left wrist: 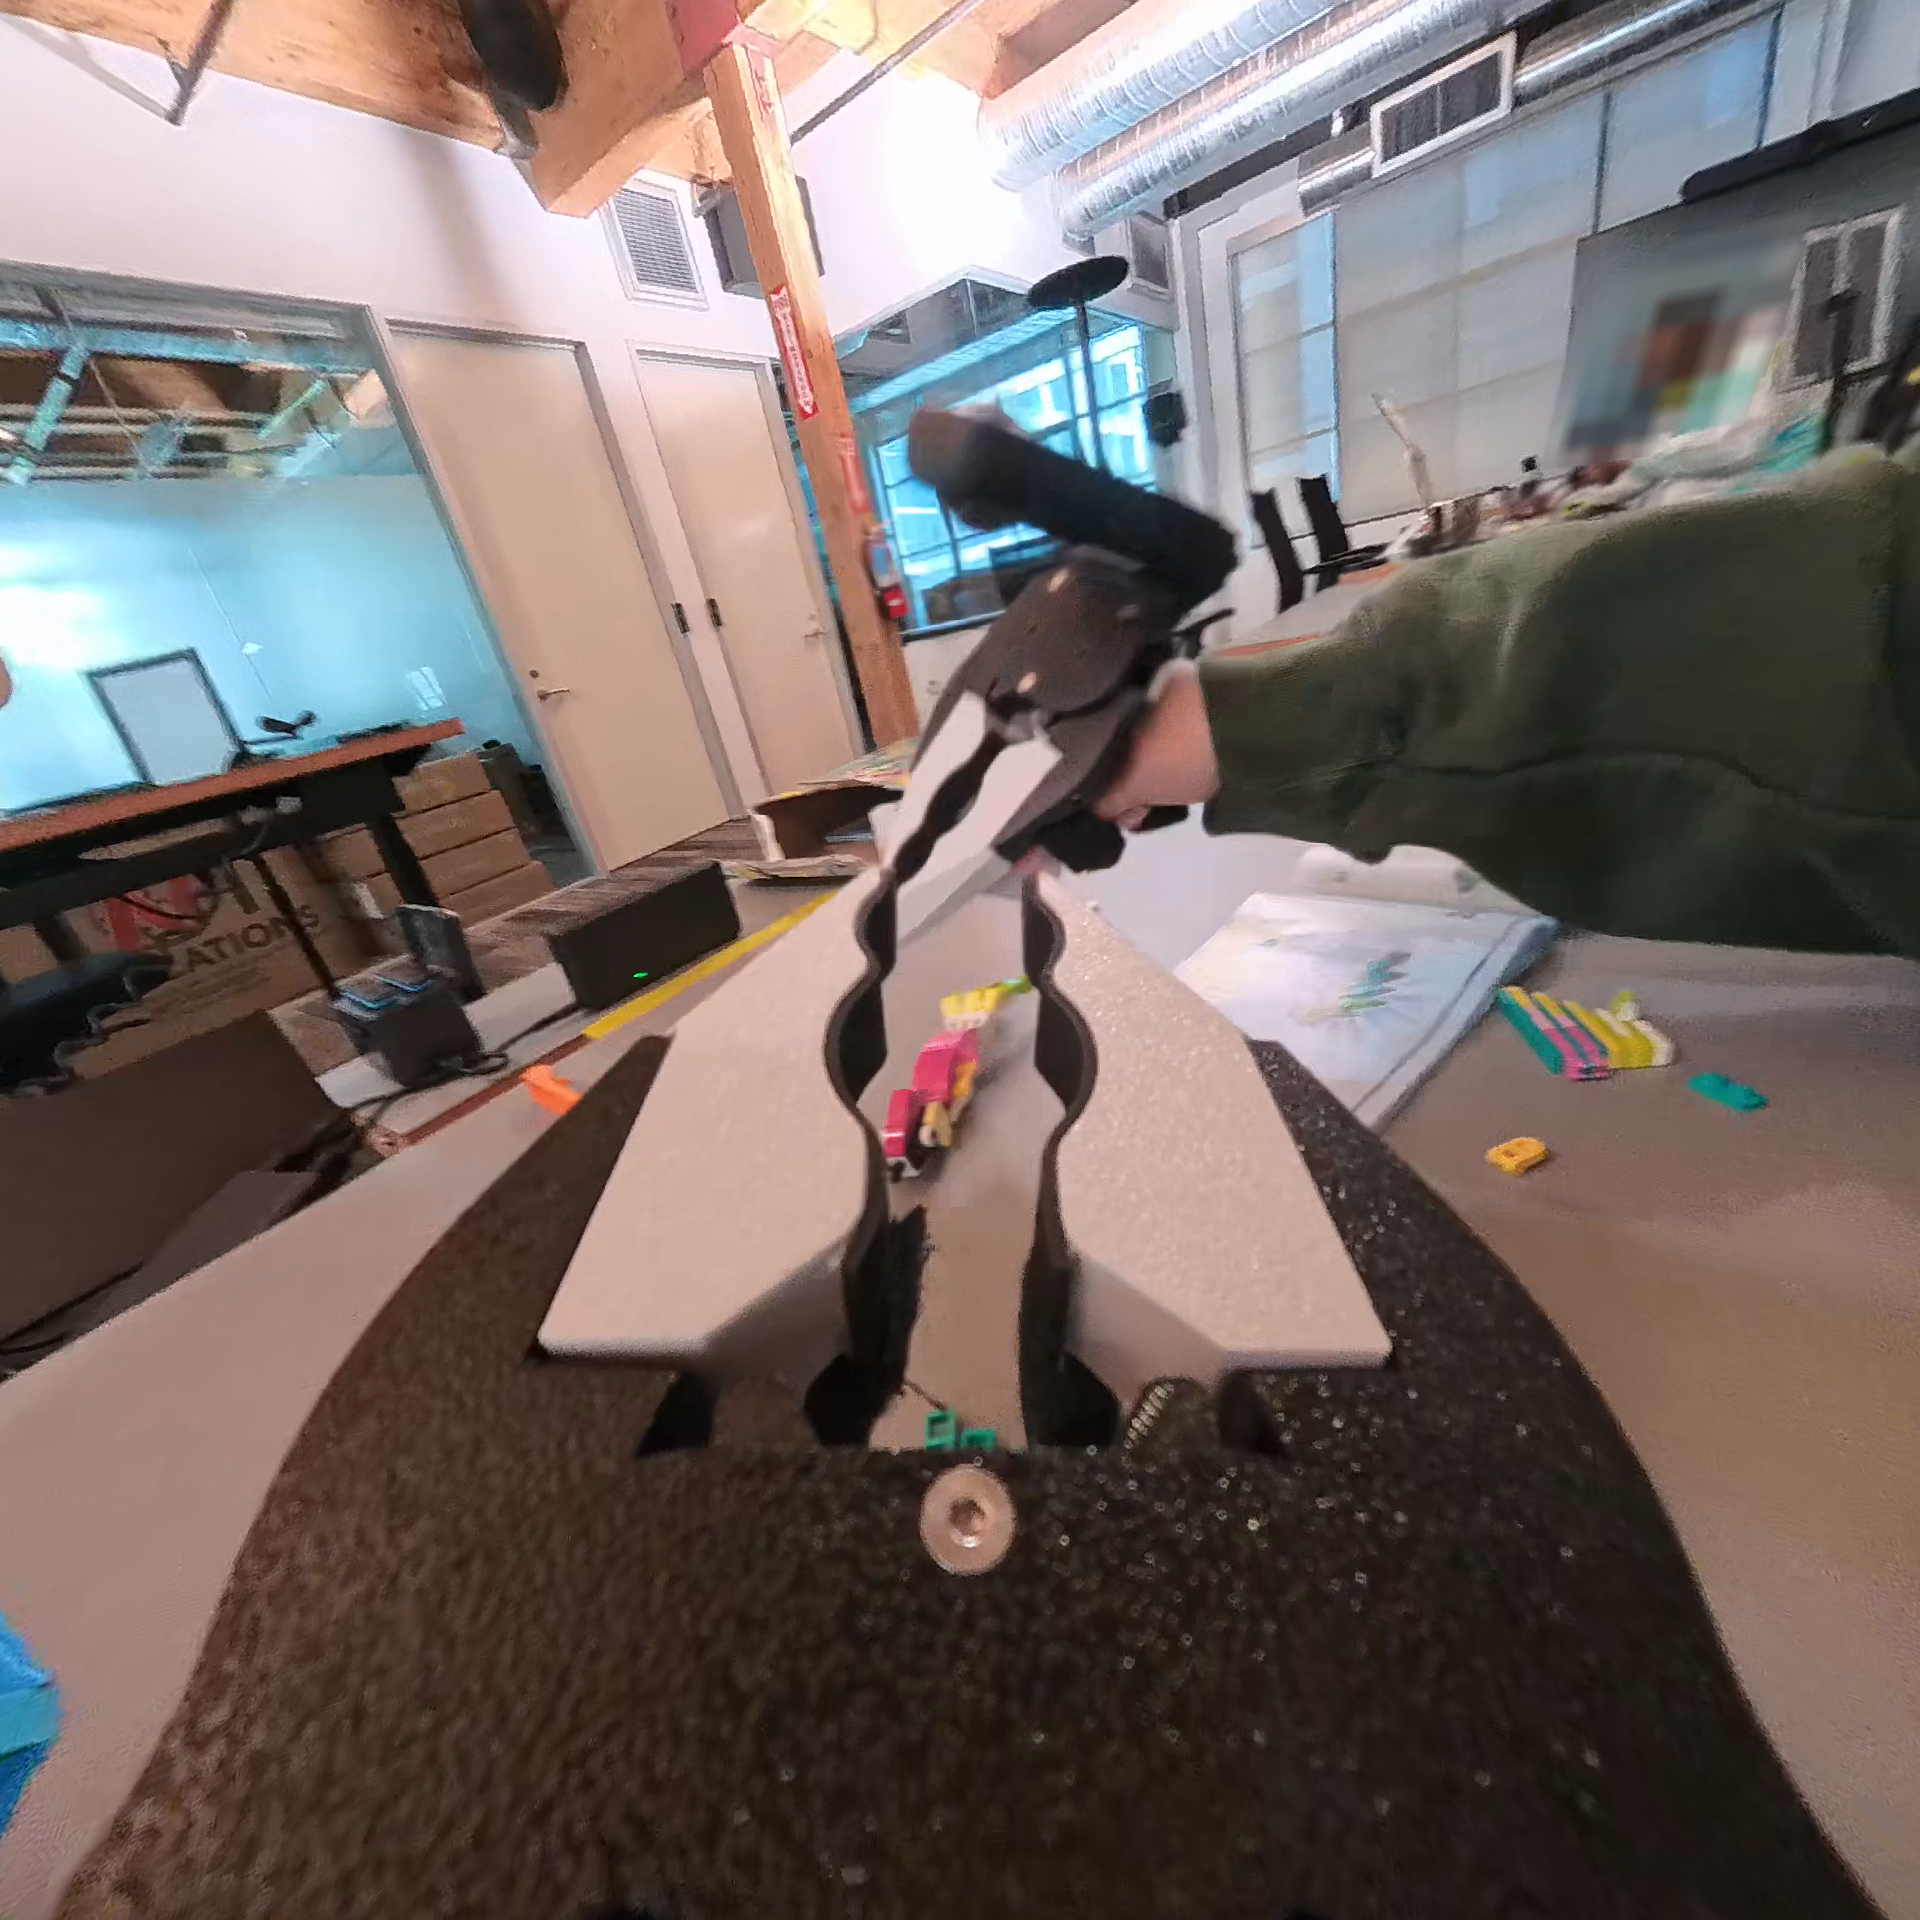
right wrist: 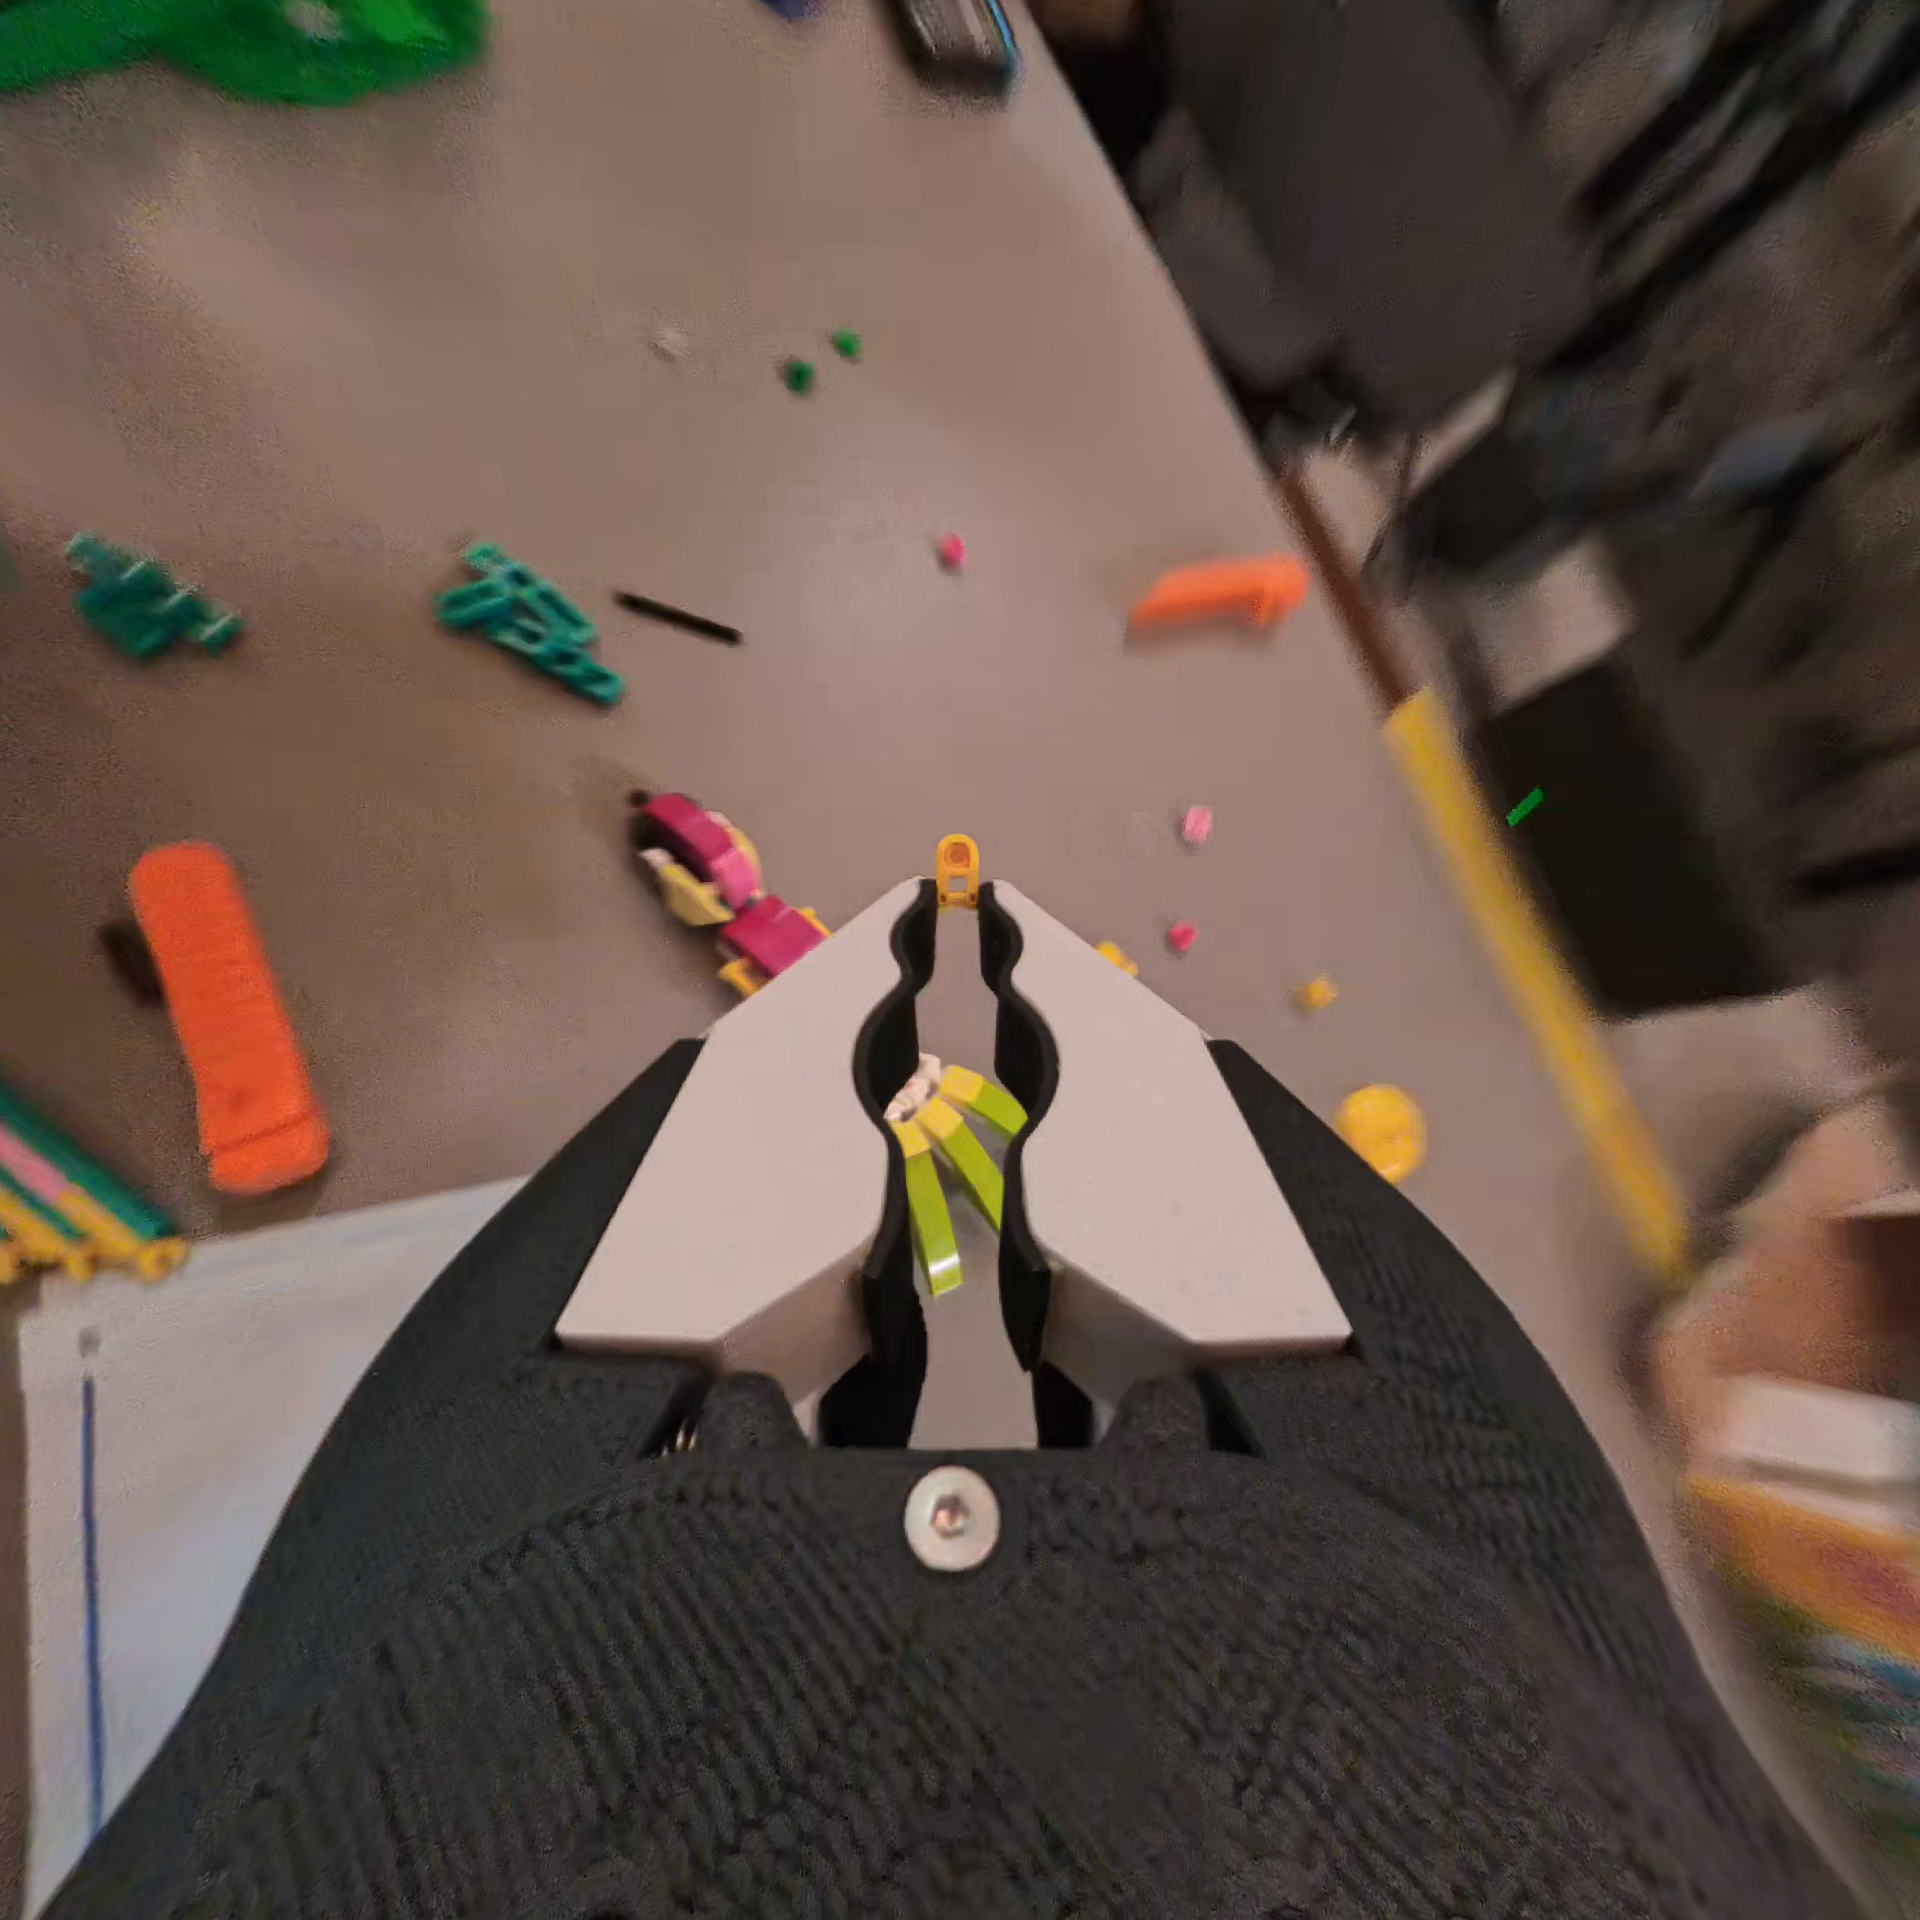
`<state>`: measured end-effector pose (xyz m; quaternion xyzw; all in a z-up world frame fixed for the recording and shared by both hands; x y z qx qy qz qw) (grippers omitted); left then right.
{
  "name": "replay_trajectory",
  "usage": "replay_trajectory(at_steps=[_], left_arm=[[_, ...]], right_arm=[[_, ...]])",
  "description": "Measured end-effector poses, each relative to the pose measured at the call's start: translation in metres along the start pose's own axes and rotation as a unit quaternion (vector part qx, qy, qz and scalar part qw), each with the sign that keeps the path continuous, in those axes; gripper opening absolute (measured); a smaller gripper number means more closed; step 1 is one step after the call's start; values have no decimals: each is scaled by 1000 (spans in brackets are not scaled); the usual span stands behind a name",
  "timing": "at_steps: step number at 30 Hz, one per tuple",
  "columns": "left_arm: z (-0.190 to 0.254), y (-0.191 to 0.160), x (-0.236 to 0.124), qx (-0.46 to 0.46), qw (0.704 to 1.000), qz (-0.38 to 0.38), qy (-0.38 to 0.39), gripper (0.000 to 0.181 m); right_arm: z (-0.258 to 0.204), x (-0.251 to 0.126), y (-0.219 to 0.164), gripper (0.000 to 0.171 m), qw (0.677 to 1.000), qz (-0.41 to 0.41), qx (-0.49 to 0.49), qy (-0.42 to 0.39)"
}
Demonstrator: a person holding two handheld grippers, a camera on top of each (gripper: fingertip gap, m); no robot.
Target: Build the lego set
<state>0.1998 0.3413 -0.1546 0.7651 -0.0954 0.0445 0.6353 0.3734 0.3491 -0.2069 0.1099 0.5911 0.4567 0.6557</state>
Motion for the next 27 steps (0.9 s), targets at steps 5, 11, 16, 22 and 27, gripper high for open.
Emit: replay_trajectory(at_steps=[5, 11, 16, 22, 27], left_arm=[[21, 0, 3, -100, 991, -14, -89, 27], [46, 4, 1, -134, 978, -21, -156, 19], [59, 5, -1, -135, 973, -23, -184, 15], [69, 18, -10, -154, 960, 2, -235, 2], [76, 38, -22, -193, 932, 71, -297, 2]], right_arm=[[-87, -52, 46, 6, 944, 41, -307, -117], [-148, -77, 62, 6, 877, 42, -437, -194], [-169, -84, 65, 6, 842, 22, -492, -221], [-184, -92, 68, 6, 857, 41, -466, -216], [-194, -113, 78, 9, 961, 225, -155, -45]])
Point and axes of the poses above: each gripper's, where its closed fingertips meet, x out along the fingers, y out of its top, z = x × y across the jaws, the point moved 2 cm from there along -x, back along the fingers, and after that the axes turned 7 degrees about y, right-handed, at the moved point
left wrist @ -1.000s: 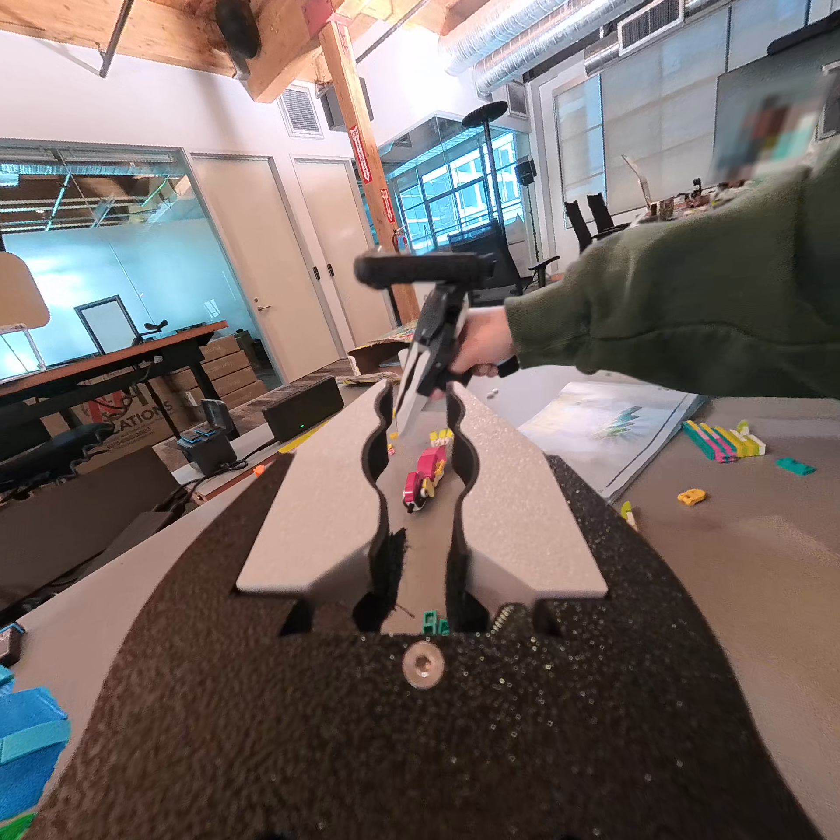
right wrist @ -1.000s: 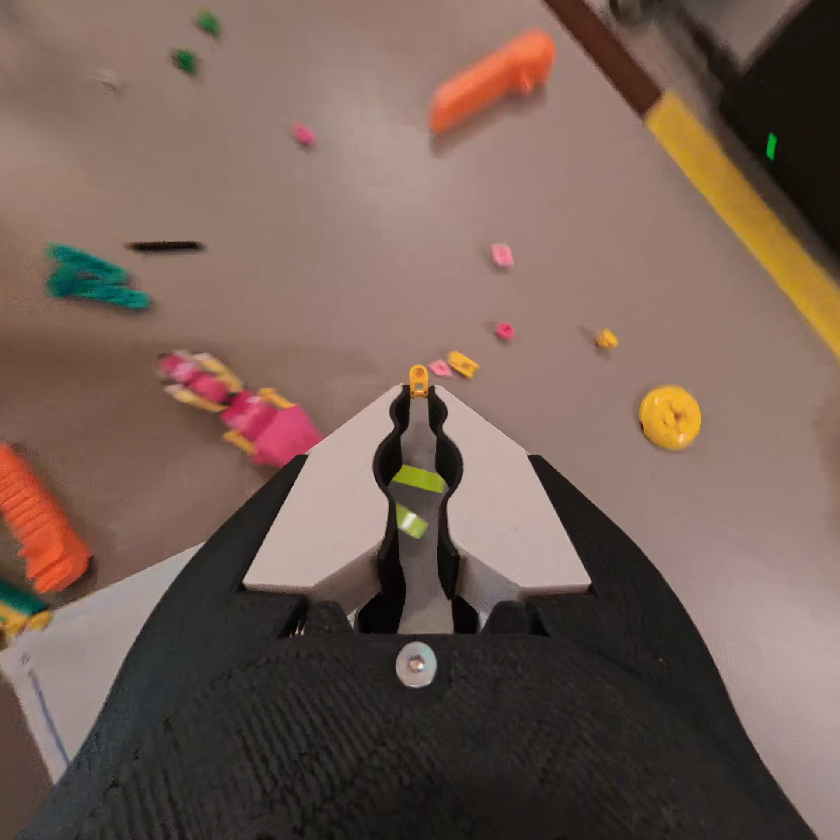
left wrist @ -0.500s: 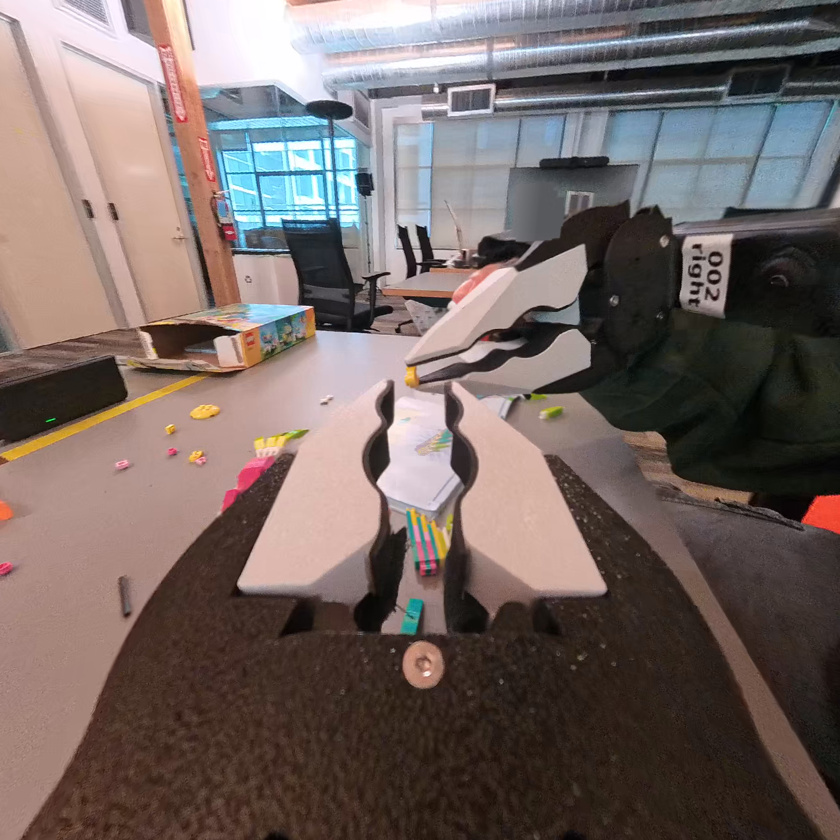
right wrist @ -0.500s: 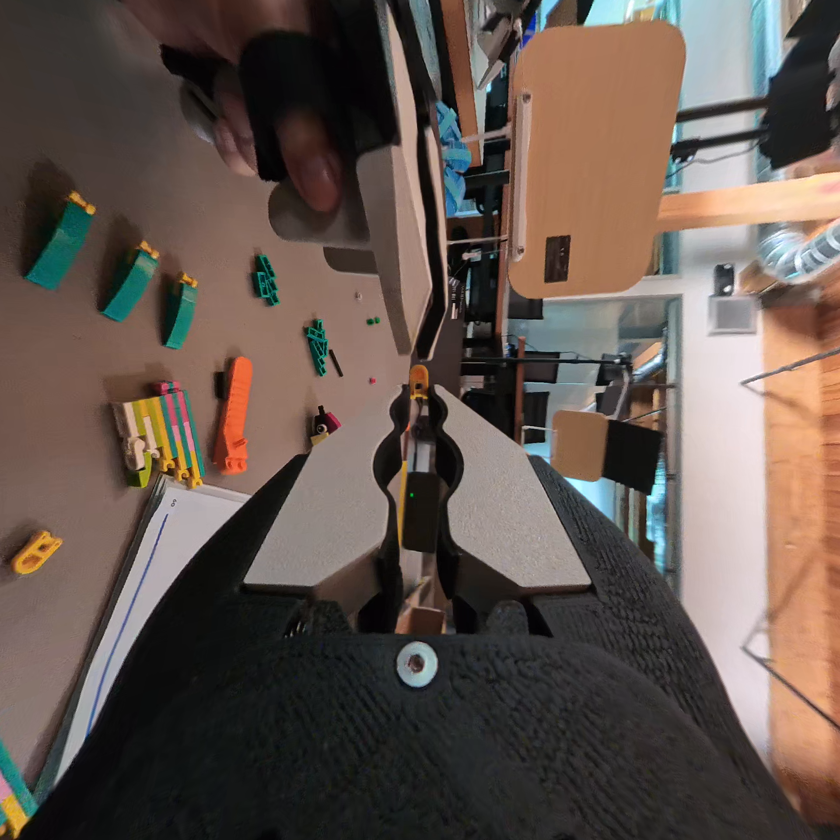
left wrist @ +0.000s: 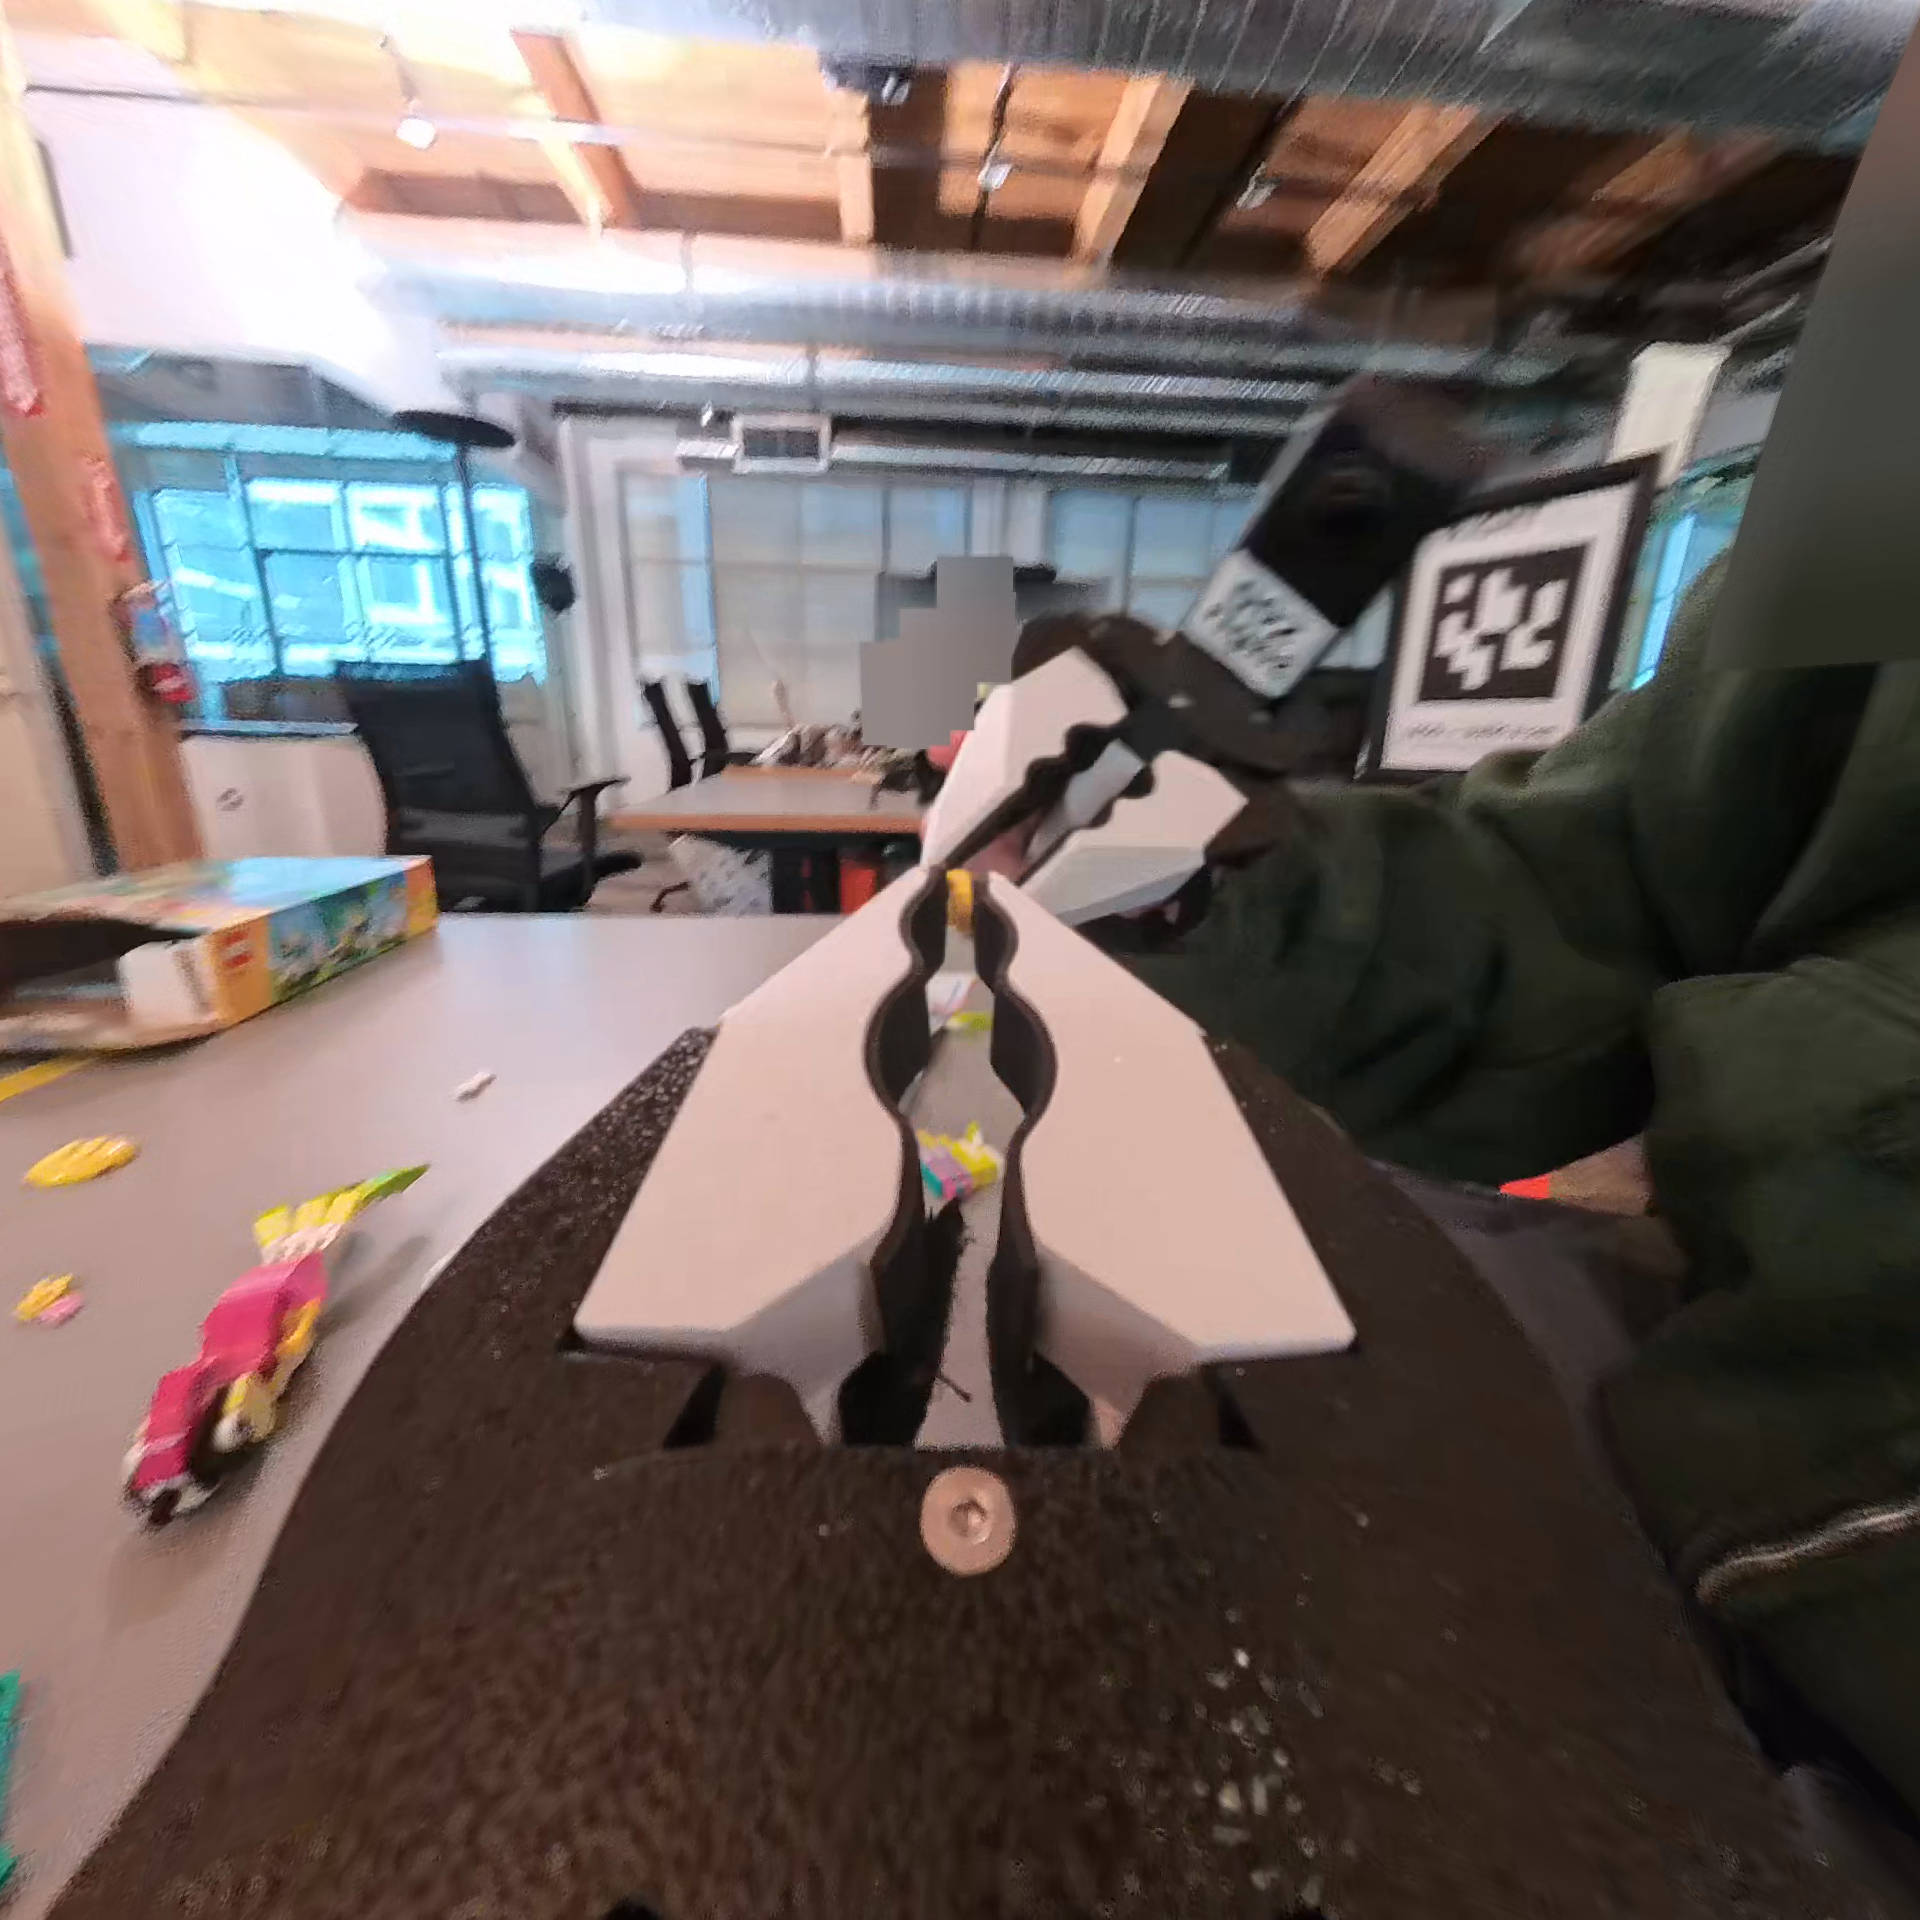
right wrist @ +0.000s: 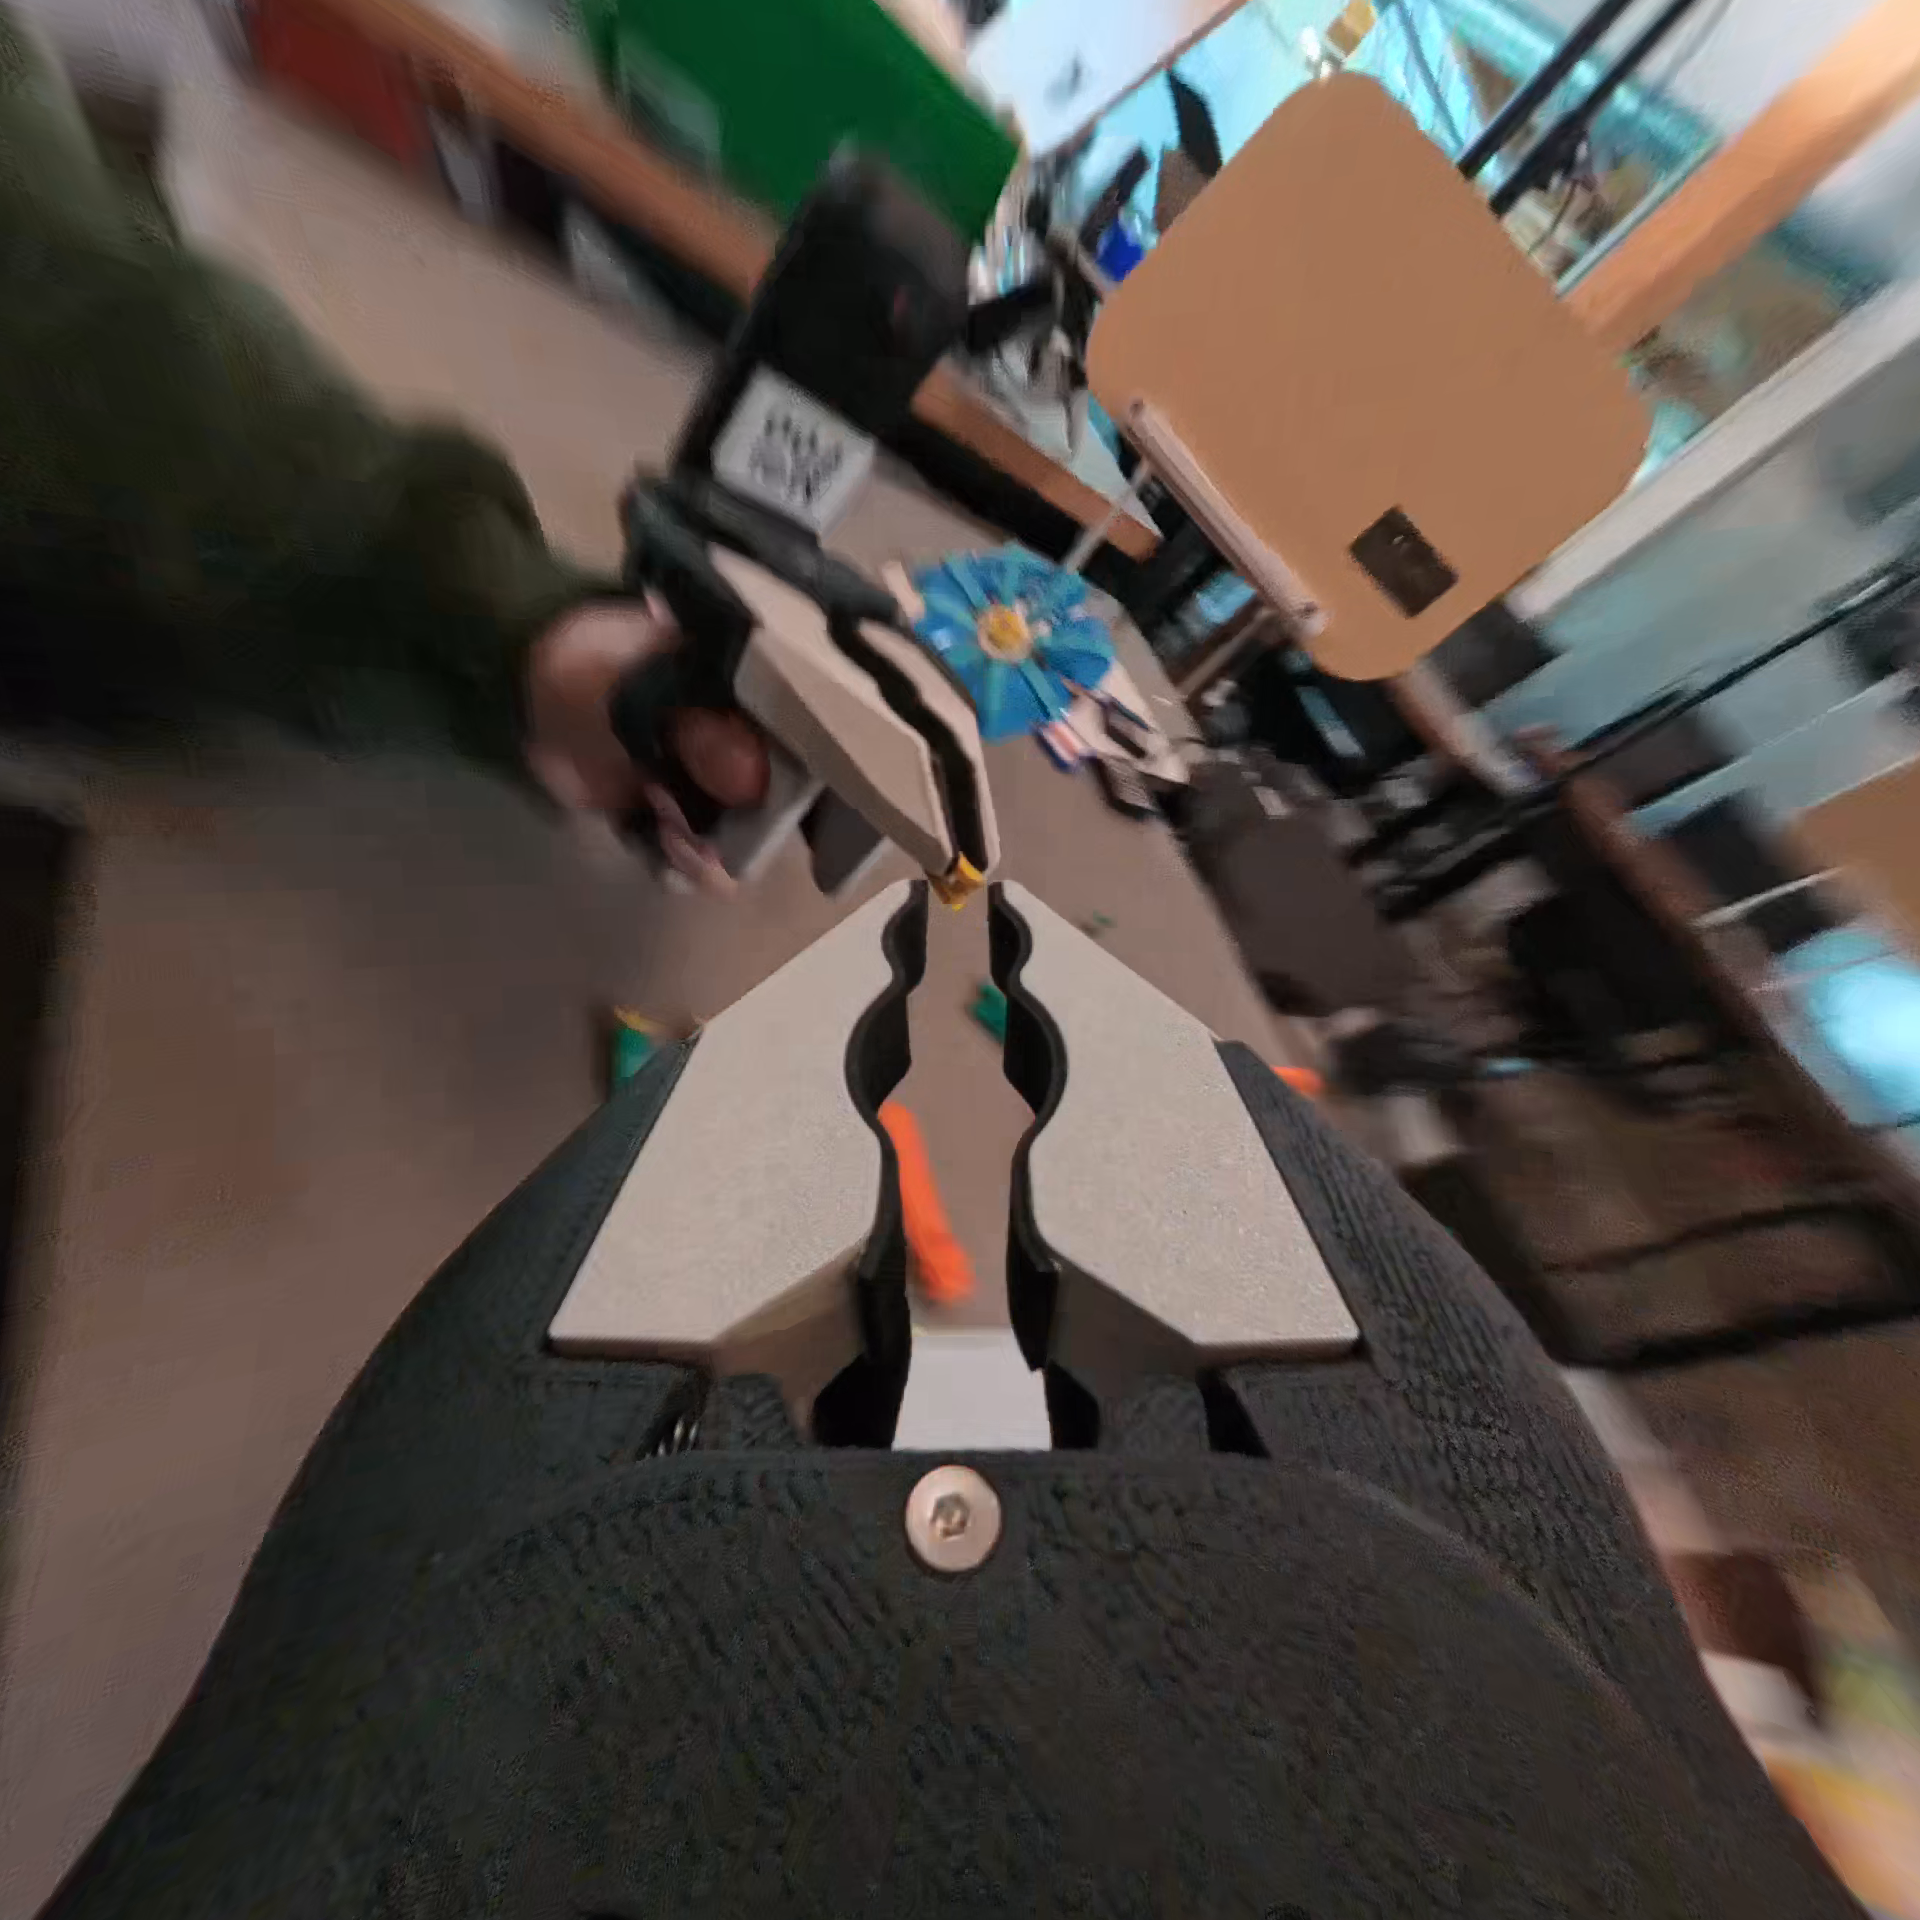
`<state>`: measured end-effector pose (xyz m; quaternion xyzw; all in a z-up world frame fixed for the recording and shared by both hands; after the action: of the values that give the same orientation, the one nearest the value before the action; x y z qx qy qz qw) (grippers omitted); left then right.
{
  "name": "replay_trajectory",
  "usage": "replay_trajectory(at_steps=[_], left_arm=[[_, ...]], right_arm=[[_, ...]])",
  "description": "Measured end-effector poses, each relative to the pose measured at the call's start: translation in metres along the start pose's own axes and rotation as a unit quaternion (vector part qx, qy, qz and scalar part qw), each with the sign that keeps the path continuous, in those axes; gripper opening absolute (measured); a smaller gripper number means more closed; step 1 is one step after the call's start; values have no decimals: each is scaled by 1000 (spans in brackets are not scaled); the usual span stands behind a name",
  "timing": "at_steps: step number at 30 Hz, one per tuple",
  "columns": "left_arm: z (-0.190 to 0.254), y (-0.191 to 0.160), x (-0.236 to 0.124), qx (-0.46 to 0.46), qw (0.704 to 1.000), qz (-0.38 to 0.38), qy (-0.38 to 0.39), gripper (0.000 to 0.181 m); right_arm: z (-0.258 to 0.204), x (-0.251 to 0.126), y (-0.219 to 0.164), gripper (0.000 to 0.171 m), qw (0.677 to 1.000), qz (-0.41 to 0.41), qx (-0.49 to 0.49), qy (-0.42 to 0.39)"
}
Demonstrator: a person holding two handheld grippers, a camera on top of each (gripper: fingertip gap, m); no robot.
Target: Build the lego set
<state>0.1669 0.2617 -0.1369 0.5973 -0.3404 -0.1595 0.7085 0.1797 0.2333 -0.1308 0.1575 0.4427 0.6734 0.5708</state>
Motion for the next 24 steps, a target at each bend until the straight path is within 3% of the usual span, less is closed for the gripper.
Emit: replay_trajectory(at_steps=[2, 5, 12, 15, 17, 20, 22, 24], left_arm=[[6, 8, -3, -9, 999, 25, -27, 2], [14, 14, -5, -20, 997, 48, -59, 2], [20, 13, -6, -48, 993, 50, -99, 2], [17, 7, -3, -49, 995, 35, -84, 4], [8, 2, -2, -28, 998, 23, -42, 8], [-13, 9, -9, -7, 999, 36, 27, 13], [-22, 15, -14, -3, 997, 48, 53, 13], [-25, 15, -15, 3, 997, 47, 66, 12]], right_arm=[[-2, -5, 8, 9, 990, 66, 120, 37], [-7, -4, 11, 8, 968, 109, 214, 71], [-13, -1, 16, 3, 919, 191, 324, 118], [-12, -2, 8, 2, 917, 186, 334, 116], [-12, -4, -5, 2, 939, 139, 301, 92], [-26, -6, -42, 3, 987, -52, 141, 58], [-46, -7, -65, 3, 981, -181, 11, 72], [-67, -7, -84, 3, 951, -272, -99, 110]])
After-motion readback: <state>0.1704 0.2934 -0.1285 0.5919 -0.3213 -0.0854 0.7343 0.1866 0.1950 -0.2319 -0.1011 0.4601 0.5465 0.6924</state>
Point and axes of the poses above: each gripper's, where its closed fingertips meet, x out along the fingers, y out of its top, z = x × y across the jaws, the point moved 2 cm from there along -x, back along the fingers, and after that the axes turned 7 degrees about y, right-handed, at the moved point
